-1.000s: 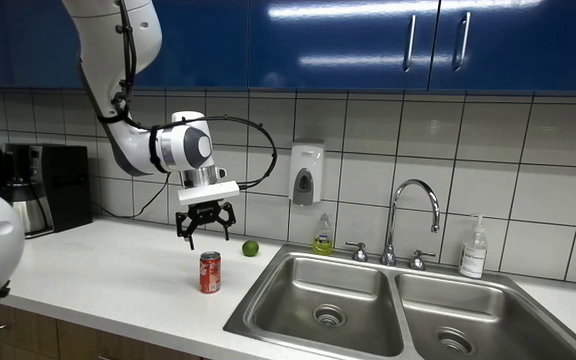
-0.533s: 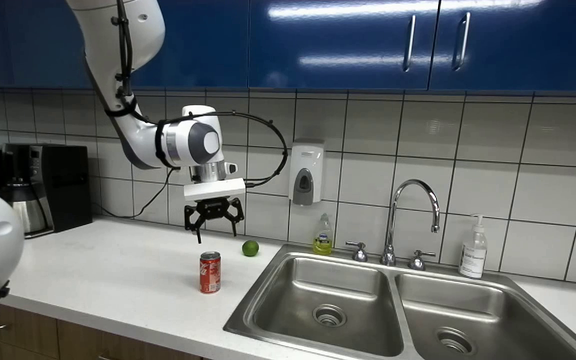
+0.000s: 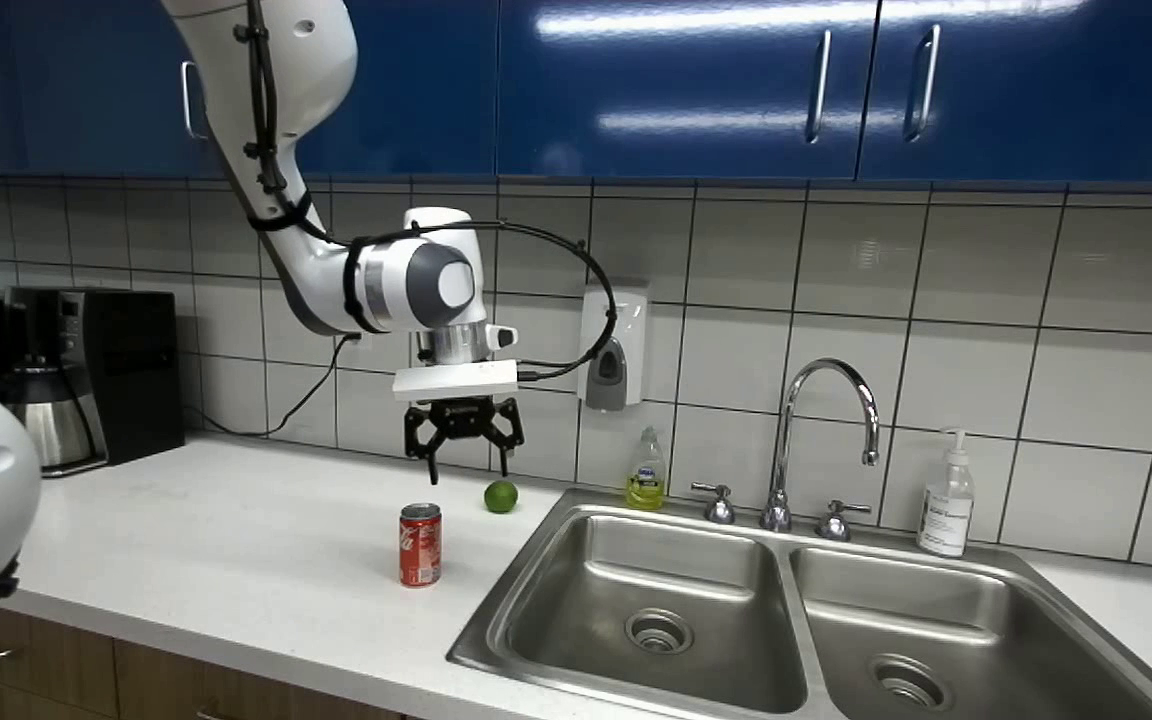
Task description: Remove the red can from the sink and put it on the counter
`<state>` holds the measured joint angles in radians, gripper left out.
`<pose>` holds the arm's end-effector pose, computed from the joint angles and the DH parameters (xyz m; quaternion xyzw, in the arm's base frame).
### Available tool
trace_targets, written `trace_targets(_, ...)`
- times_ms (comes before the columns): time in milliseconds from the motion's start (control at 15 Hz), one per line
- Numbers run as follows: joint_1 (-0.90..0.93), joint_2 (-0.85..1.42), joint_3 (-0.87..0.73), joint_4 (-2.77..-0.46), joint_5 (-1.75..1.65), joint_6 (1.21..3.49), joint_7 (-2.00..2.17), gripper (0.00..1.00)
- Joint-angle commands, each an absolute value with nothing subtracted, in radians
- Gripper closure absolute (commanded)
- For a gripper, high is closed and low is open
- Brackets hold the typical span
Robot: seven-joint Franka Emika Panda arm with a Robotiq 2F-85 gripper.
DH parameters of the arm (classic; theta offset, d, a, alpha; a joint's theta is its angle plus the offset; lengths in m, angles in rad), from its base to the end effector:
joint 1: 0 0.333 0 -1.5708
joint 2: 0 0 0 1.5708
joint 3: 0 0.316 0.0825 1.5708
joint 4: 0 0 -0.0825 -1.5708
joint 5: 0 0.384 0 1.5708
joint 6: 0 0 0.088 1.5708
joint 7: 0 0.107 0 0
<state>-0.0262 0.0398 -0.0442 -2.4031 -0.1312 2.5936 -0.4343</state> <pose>0.5070 -0.0332 0.3118 0.9689 0.2325 0.0629 0.0566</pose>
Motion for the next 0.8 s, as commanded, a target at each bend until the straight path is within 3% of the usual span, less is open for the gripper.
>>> trace_targets(0, -0.054, 0.044, -0.069, -2.388, -0.145, 2.586, -0.295, 0.00)
trace_targets(733, -0.101, 0.048, -0.146, -2.428, -0.187, 2.606, -0.066, 0.00)
